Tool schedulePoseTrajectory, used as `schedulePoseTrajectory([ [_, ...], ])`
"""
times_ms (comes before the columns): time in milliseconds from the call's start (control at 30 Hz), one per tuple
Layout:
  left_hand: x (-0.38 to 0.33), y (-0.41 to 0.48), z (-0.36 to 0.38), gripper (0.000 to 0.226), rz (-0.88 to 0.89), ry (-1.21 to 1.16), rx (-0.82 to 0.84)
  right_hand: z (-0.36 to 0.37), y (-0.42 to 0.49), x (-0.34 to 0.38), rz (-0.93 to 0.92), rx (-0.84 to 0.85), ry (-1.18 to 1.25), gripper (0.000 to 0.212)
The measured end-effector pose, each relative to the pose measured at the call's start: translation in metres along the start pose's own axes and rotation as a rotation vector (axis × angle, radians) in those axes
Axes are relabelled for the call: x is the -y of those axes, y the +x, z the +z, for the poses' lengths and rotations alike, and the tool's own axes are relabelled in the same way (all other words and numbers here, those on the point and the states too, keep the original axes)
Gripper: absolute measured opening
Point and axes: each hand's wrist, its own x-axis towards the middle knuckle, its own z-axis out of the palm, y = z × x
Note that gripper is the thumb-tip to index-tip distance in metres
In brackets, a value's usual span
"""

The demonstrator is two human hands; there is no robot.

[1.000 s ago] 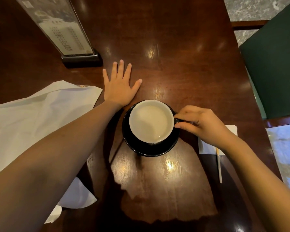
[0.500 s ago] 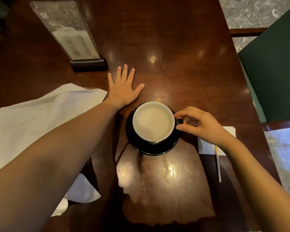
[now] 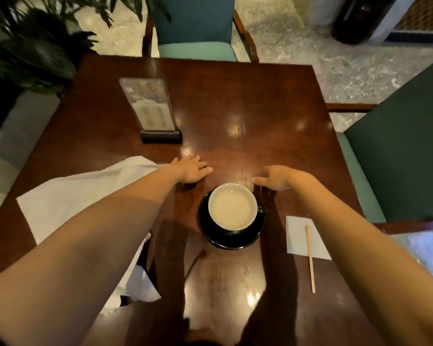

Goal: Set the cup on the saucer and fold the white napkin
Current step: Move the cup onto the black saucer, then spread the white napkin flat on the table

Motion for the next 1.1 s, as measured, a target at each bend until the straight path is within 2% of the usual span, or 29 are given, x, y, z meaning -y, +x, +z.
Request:
schedulePoseTrajectory([
  [67, 0.01, -0.019, -0.012, 0.063, -0.016, 0.03, 0.018, -0.01, 0.003, 0.019, 0.034, 0.026, 0.014, 0.074],
  [200, 0.04, -0.065, -0.027, 0.061, -0.087, -0.001, -0.05, -0.021, 0.009, 0.061, 0.038, 0.094, 0.072, 0.082],
  [300, 0.072, -0.097, -0.022, 0.062, -0.159, -0.03, -0.101, -0.021, 0.009, 0.1, -0.027, 0.122, 0.2, 0.098],
  [367, 0.096, -0.117, -0.009, 0.064, -0.215, -0.026, -0.153, -0.016, 0.009, 0.129, -0.111, 0.121, 0.094, 0.105],
  [433, 0.12, -0.134, 0.009, 0.065, -0.264, -0.05, -0.181, -0.004, 0.011, 0.155, -0.171, 0.141, 0.031, 0.097],
  [533, 0.155, -0.155, 0.042, 0.068, -0.347, -0.123, -0.175, 0.022, 0.016, 0.189, -0.223, 0.195, 0.051, 0.096],
  [733, 0.217, -0.179, 0.085, 0.078, -0.436, -0.185, -0.184, 0.059, 0.029, 0.235, -0.299, -0.045, -0.084, 0.082],
  [933, 0.255, -0.175, 0.083, 0.087, -0.417, -0.18, -0.212, 0.075, 0.053, 0.257, -0.239, -0.208, 0.052, 0.076],
  [1000, 0.261, -0.168, 0.082, 0.087, -0.395, -0.185, -0.241, 0.076, 0.055, 0.265, -0.169, -0.268, 0.021, 0.056],
  [1067, 0.265, -0.159, 0.078, 0.087, -0.36, -0.193, -0.258, 0.08, 0.055, 0.271, -0.152, -0.294, -0.004, 0.025],
  [1100, 0.267, -0.155, 0.076, 0.086, -0.34, -0.196, -0.264, 0.083, 0.054, 0.273, -0.194, -0.292, 0.021, 0.022],
])
